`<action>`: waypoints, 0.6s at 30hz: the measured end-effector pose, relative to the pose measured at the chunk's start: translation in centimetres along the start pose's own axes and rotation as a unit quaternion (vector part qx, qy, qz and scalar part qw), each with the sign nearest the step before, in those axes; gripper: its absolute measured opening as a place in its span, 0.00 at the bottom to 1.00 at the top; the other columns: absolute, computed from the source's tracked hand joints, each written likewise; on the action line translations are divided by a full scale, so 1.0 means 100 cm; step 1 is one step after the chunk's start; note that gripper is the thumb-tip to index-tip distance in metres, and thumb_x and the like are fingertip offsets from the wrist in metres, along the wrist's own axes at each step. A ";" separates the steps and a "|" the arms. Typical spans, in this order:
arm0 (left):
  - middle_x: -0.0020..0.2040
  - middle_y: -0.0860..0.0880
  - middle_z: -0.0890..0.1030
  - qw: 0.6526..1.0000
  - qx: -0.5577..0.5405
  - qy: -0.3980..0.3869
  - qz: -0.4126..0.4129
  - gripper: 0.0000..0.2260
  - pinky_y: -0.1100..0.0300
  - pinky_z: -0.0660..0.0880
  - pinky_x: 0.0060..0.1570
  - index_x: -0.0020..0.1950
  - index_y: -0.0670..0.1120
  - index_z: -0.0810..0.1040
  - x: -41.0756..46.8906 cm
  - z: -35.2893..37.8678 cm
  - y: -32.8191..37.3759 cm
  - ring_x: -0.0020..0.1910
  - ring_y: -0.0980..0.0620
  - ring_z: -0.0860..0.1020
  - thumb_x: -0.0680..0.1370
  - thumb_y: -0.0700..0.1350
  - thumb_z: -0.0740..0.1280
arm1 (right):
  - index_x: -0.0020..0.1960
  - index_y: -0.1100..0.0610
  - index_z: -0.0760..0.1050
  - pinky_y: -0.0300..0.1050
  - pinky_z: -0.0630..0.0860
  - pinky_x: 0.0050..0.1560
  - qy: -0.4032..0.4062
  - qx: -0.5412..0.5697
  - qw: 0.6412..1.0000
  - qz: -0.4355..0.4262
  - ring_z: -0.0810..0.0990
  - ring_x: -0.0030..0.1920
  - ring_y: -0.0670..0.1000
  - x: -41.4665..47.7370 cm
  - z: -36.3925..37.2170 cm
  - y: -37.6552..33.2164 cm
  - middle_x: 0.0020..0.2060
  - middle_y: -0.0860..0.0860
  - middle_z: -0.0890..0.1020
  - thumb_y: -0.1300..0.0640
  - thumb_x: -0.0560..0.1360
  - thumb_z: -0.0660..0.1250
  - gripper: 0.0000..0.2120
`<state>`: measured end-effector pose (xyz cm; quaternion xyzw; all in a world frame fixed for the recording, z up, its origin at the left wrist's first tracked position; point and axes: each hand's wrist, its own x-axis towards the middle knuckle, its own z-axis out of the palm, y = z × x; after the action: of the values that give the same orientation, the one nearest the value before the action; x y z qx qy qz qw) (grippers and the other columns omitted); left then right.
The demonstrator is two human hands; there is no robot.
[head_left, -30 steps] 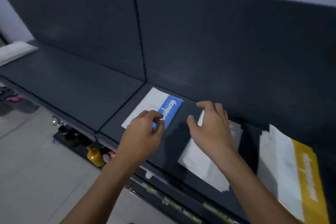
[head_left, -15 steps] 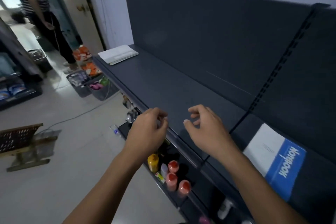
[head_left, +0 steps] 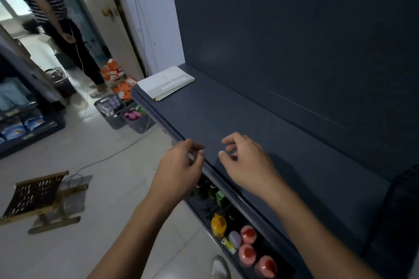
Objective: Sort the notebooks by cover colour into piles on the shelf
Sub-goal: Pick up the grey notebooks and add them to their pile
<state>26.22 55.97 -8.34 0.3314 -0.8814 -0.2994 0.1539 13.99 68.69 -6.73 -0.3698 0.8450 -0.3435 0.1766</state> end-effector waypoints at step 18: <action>0.49 0.60 0.82 0.998 -0.033 -0.006 -0.045 0.07 0.60 0.78 0.41 0.56 0.56 0.79 0.170 -0.119 -0.189 0.37 0.62 0.82 0.82 0.51 0.63 | 0.59 0.46 0.76 0.39 0.74 0.45 0.004 0.024 0.999 0.040 0.81 0.49 0.42 0.214 0.130 -0.129 0.48 0.41 0.81 0.50 0.80 0.66 0.09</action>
<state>28.69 28.04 -9.82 0.3638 -0.8561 -0.3371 0.1454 13.44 40.49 -7.66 -0.3298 0.8514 -0.3580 0.1955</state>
